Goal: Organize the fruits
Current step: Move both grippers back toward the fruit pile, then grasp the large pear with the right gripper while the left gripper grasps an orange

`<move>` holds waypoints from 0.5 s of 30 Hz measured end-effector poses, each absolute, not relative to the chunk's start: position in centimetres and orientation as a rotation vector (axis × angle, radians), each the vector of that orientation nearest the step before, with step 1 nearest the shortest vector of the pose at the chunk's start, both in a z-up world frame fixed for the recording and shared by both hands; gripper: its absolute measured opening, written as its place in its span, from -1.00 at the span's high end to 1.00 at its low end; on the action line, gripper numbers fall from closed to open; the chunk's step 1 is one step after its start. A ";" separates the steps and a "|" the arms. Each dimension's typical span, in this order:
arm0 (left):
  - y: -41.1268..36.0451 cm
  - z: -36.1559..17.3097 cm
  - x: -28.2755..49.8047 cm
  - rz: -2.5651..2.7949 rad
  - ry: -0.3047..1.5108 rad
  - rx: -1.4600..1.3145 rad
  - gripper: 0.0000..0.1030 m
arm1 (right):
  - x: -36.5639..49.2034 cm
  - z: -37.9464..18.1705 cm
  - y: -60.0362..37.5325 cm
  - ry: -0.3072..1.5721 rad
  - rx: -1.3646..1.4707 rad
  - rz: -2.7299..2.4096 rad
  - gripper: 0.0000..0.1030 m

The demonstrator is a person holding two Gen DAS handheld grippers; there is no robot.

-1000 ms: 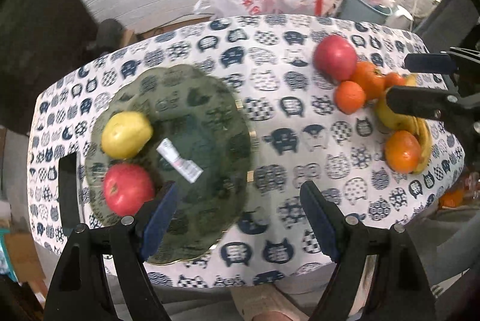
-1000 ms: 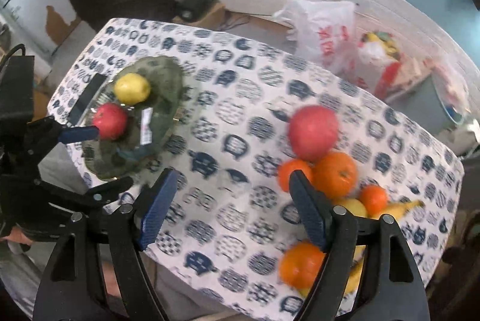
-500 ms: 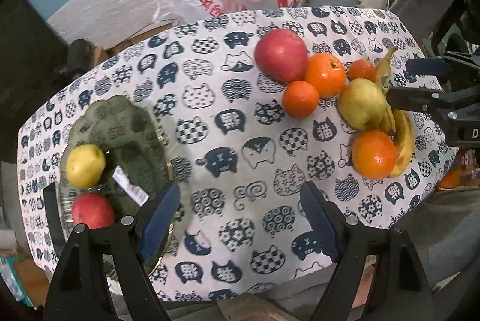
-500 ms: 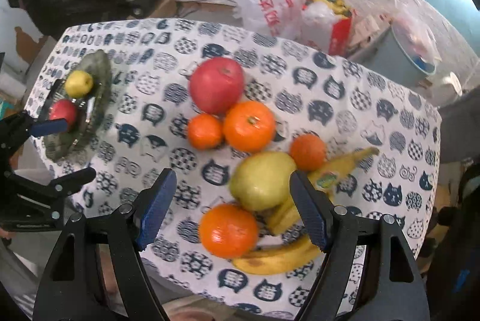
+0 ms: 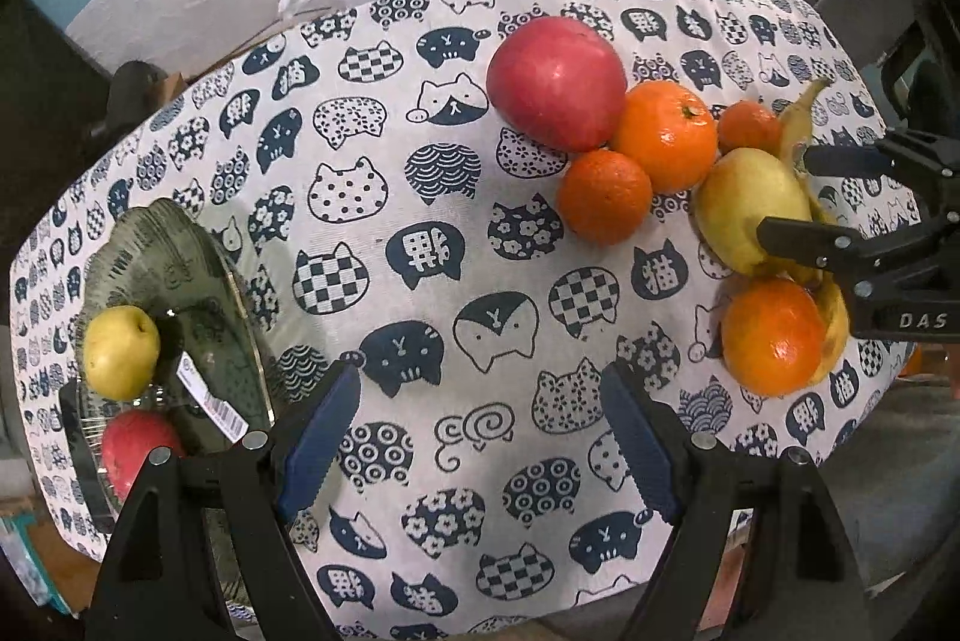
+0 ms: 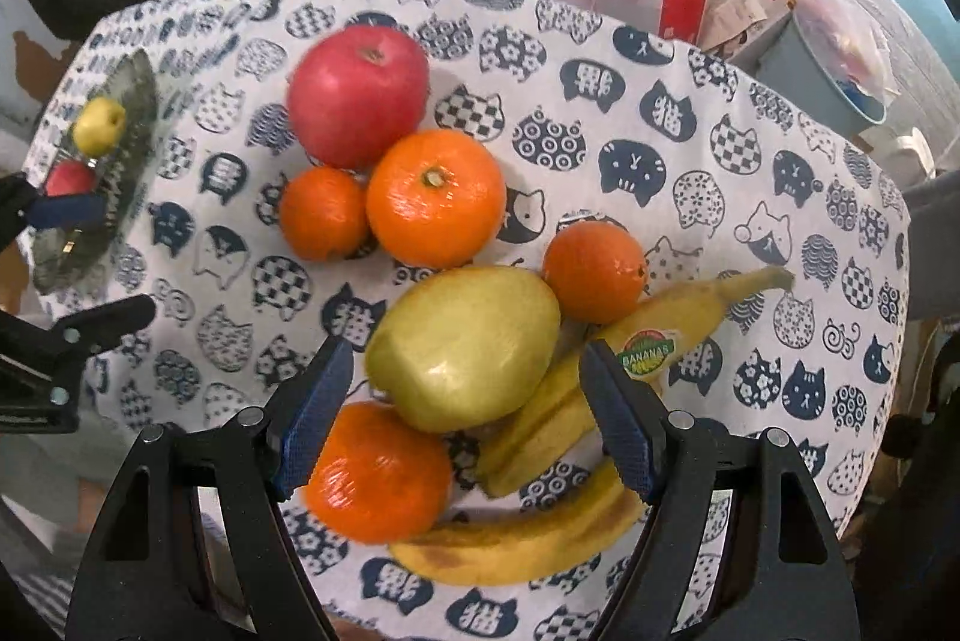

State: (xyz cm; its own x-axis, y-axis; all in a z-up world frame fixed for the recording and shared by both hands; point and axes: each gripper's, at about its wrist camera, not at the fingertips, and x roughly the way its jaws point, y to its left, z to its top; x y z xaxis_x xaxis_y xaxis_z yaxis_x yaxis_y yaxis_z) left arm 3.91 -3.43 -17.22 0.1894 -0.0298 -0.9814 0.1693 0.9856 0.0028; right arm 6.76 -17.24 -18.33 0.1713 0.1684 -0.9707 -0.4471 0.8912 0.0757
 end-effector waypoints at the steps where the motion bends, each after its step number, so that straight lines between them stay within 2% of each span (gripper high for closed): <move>1: -3.4 -17.4 4.1 -0.140 1.377 0.113 -0.63 | 6.9 -18.7 -17.3 1.337 -0.247 0.442 -0.52; 15: -4.2 -19.6 7.1 -0.142 1.413 0.073 -0.63 | 7.9 -22.4 -16.1 1.408 -0.252 0.465 -0.60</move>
